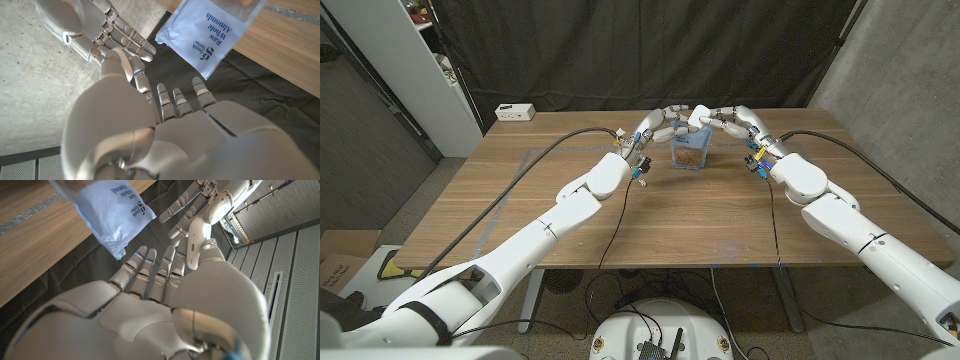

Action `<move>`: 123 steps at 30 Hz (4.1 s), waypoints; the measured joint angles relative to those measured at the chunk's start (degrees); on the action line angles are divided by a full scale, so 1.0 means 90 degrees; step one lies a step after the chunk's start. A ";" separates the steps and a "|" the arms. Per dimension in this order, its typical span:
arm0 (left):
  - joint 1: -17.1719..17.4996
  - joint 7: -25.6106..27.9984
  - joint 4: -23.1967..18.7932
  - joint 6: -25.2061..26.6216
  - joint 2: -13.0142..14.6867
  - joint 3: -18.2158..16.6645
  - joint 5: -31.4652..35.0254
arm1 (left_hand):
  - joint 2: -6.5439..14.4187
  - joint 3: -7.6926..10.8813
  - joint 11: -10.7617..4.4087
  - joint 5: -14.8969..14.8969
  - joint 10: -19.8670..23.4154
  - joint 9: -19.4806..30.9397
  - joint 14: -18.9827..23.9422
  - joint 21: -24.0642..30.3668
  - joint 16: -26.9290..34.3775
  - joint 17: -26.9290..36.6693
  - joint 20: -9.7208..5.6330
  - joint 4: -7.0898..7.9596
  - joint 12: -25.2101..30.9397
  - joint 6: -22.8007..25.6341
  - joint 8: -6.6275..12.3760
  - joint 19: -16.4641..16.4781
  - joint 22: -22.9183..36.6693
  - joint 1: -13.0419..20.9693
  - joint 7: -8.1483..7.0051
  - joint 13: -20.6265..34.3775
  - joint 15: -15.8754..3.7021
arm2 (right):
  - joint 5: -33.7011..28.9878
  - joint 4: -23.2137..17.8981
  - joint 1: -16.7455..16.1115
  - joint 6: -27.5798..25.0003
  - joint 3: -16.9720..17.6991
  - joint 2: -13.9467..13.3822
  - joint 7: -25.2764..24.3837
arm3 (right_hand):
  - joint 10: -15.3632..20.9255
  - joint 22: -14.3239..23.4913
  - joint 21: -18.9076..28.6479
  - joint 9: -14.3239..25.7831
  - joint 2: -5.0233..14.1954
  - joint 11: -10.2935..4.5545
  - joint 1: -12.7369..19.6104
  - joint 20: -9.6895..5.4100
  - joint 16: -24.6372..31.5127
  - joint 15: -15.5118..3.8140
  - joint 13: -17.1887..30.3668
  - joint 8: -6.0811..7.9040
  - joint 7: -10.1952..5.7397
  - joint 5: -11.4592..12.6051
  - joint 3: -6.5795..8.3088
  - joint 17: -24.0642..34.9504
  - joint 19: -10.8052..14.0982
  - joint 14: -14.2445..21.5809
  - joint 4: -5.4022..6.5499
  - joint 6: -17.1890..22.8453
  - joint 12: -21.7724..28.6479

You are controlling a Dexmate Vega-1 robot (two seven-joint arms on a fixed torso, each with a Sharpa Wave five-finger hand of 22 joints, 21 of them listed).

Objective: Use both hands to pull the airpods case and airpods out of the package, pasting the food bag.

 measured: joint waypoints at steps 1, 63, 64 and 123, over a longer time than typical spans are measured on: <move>0.0000 -0.0004 0.0000 -0.0001 0.0000 0.0000 -0.0005 | -0.0010 0.0000 0.0000 0.0000 0.0000 0.0000 0.0000 0.0000 0.0000 0.0000 0.0000 0.0000 0.0000 0.0000 0.0000 0.0000 0.0000 0.0010 0.0000 -0.0002 0.0000 | -0.0021 0.0011 0.0002 0.0019 -0.0007 0.0000 -0.0002 | -0.0009 0.0000 0.0000 -0.0018 0.0001 -0.0057 0.0000 0.0000 0.0000 0.0000 0.0005 0.0000 -0.0026 0.0000 -0.0001 0.0000 0.0000 0.0000 0.0001 -0.0020 0.0000; -0.0181 -0.0445 -0.0248 0.0613 0.0191 0.0044 -0.0216 | 0.0228 0.0417 -0.0331 -0.0365 0.0567 0.0301 0.0158 0.0081 -0.0021 0.0018 -0.0062 -0.0341 -0.0030 0.0475 0.0352 0.0165 0.0031 0.0780 0.0573 -0.0061 -0.0011 | -0.0329 0.0390 0.0072 0.0212 -0.0007 0.0070 -0.0161 | -0.0581 0.0000 -0.0024 -0.0397 -0.0101 0.0259 -0.0061 -0.0024 -0.0482 0.0013 0.0120 -0.0460 -0.0896 0.0279 0.0102 -0.0235 -0.0024 -0.0131 -0.0129 -0.0171 -0.0193; -0.0181 -0.0435 -0.0294 0.0662 0.0210 0.0044 -0.0194 | 0.0228 0.0417 -0.0318 -0.0389 0.0513 0.0301 0.0078 0.0081 -0.0051 0.0018 -0.0090 -0.0341 -0.0054 0.0475 0.0352 0.0137 0.0031 0.0780 0.0573 -0.0079 -0.0001 | -0.0306 0.0399 0.0078 0.0198 -0.0003 0.0070 -0.0148 | -0.0675 0.0000 -0.0024 -0.0428 -0.0084 0.0300 -0.0078 -0.0007 -0.0513 0.0018 0.0125 -0.0507 -0.0849 0.0279 0.0110 -0.0235 -0.0041 -0.0193 -0.0123 -0.0218 -0.0203; -0.1053 -0.3198 -0.3071 0.6762 0.1432 0.1947 0.3856 | 0.0212 0.0758 0.0311 -0.0697 -0.1243 0.0383 -0.1631 -0.0246 -0.0222 -0.0118 0.0305 -0.0313 -0.0593 0.0440 0.0355 -0.1045 -0.0075 0.0796 0.0629 -0.0209 0.0640 | 0.0215 0.0305 -0.0107 -0.0162 0.0218 -0.0142 -0.0145 | -0.2255 0.0000 -0.0074 -0.0933 0.0021 0.0693 -0.0218 -0.0012 -0.0709 0.0022 0.0078 -0.0691 -0.0220 0.0087 0.0209 -0.0117 -0.0537 -0.1298 -0.0297 -0.1867 -0.0325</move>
